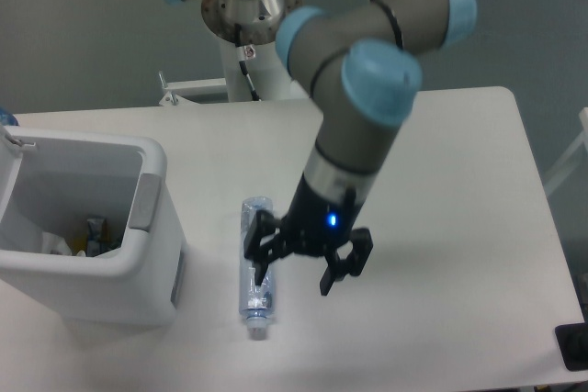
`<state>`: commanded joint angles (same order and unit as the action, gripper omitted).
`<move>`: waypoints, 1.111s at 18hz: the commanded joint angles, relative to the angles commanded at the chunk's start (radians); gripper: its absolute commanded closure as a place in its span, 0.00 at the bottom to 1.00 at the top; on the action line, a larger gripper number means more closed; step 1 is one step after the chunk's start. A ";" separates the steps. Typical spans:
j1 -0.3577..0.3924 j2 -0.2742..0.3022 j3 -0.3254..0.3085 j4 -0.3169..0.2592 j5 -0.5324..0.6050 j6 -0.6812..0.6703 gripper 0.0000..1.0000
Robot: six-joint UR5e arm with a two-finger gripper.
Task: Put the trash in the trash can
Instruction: 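Lower the gripper onto the clear water bottle and grasp its cap end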
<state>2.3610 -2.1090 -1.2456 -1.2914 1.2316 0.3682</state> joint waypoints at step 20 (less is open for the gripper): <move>-0.129 -0.232 0.040 -0.008 0.204 -0.103 0.10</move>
<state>2.2319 -2.3408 -1.2057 -1.2993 1.4358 0.2653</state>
